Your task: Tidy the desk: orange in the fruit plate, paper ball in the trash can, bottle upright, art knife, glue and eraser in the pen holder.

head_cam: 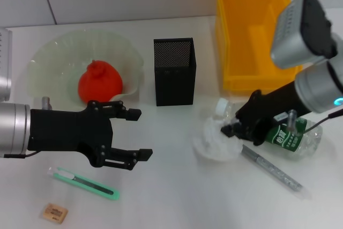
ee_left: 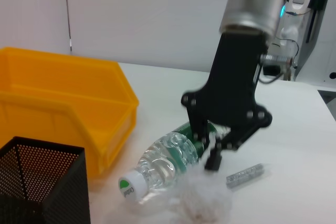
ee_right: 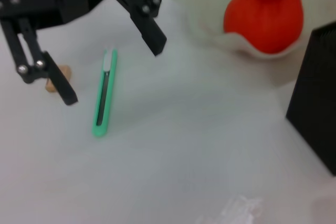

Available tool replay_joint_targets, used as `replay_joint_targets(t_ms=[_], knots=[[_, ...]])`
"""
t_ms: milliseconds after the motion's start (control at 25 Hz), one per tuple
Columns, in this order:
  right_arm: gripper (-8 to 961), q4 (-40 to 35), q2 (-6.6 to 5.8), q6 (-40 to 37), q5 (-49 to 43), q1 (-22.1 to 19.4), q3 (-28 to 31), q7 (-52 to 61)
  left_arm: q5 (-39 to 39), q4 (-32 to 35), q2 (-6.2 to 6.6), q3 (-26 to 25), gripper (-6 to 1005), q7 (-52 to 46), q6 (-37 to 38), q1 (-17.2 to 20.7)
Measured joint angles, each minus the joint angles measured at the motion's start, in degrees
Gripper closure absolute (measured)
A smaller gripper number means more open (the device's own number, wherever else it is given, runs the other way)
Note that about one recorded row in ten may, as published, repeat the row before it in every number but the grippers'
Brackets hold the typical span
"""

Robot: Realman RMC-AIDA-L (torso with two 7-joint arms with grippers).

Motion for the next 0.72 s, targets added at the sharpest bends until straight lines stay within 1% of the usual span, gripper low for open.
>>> replay_joint_targets(t_ms=[80, 120, 480, 680, 720], knots=[[952, -3.3, -0.01, -0.6, 0.5, -1.1, 0.3, 0.6, 0.0, 0.0, 0.00, 0.0, 173, 0.0, -0.1, 0.1], [952, -6.2, -0.08, -1.0, 1.1, -2.2, 0.4, 1.2, 0.0, 0.0, 0.01, 0.0, 173, 0.1, -0.2, 0.1], [950, -11.6, 0.04, -1.1, 1.3, -4.1, 1.0, 1.5, 0.0, 0.0, 0.01, 0.0, 175, 0.1, -0.6, 0.1], [949, -15.4, 0.04, -1.1, 1.3, -4.4, 4.7, 1.5, 0.0, 0.0, 0.01, 0.0, 177, 0.1, -0.7, 0.2], [949, -17.3, -0.03, -1.1, 1.3, -4.4, 6.6, 1.5, 0.0, 0.0, 0.01, 0.0, 177, 0.1, -0.7, 0.2]])
